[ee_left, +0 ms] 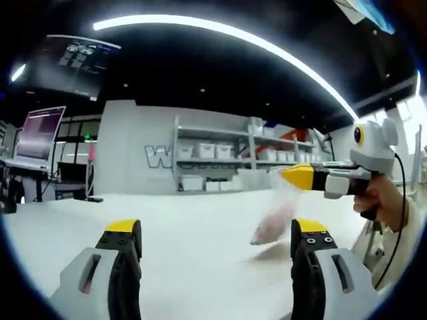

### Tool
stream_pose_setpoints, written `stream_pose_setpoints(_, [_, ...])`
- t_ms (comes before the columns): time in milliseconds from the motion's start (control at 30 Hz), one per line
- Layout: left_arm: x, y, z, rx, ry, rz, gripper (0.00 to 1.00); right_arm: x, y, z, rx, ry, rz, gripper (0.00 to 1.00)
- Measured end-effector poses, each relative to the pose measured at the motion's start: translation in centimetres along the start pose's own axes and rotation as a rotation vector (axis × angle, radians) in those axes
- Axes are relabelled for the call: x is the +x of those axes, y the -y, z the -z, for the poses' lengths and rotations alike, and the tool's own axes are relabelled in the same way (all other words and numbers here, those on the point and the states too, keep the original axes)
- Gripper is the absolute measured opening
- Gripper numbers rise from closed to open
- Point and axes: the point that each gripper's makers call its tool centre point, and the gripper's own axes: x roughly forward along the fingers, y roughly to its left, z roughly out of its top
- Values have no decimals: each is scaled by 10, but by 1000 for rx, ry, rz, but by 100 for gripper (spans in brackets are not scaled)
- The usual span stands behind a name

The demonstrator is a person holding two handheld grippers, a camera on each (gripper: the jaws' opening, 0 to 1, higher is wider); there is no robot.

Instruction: Open the resealable bag by pulling the two sides of the seal apart until the entire bag opening is separated and visibly accessible.

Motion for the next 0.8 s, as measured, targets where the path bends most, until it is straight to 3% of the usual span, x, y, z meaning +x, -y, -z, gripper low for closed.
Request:
stream_pose_setpoints(233, [0, 2, -3, 13, 8, 9, 90, -2, 5, -9, -11, 25, 16, 0])
stream_pose_setpoints(800, [-2, -3, 0, 22, -8, -7, 89, 3, 9, -13, -35, 31, 19, 0])
